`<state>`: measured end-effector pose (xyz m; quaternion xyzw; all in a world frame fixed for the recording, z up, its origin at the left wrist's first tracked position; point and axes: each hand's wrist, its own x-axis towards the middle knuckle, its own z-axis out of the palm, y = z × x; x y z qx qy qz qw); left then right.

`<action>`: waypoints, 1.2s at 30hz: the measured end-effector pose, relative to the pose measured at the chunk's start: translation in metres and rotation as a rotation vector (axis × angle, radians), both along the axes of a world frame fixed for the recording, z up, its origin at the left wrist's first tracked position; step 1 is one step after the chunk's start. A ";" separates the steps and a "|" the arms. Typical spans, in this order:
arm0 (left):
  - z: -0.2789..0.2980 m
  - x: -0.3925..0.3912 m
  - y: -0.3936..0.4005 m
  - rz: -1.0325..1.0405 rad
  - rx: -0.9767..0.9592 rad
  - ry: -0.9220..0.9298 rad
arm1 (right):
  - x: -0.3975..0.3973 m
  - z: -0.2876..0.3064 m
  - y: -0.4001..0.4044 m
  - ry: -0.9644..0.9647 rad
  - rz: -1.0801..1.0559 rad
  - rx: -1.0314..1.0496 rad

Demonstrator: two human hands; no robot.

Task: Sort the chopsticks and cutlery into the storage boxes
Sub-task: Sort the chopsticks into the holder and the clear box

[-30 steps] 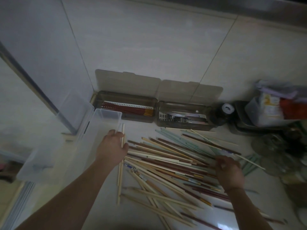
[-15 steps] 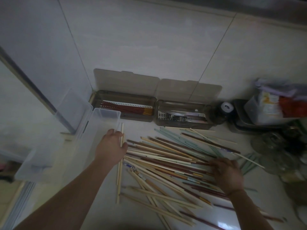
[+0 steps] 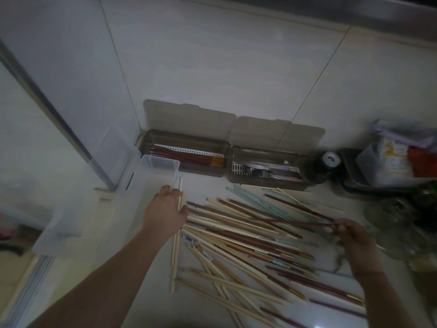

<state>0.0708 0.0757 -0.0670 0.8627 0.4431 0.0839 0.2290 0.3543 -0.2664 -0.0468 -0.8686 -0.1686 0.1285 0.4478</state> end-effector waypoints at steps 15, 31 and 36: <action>0.003 -0.001 -0.001 -0.010 -0.020 -0.001 | -0.052 0.017 0.207 0.409 -0.396 0.565; -0.004 -0.001 0.000 -0.007 -0.011 -0.007 | -0.046 -0.009 0.154 -0.097 -0.034 0.110; -0.003 0.000 -0.002 -0.008 -0.011 -0.015 | -0.033 -0.026 0.062 -0.261 -0.110 -0.068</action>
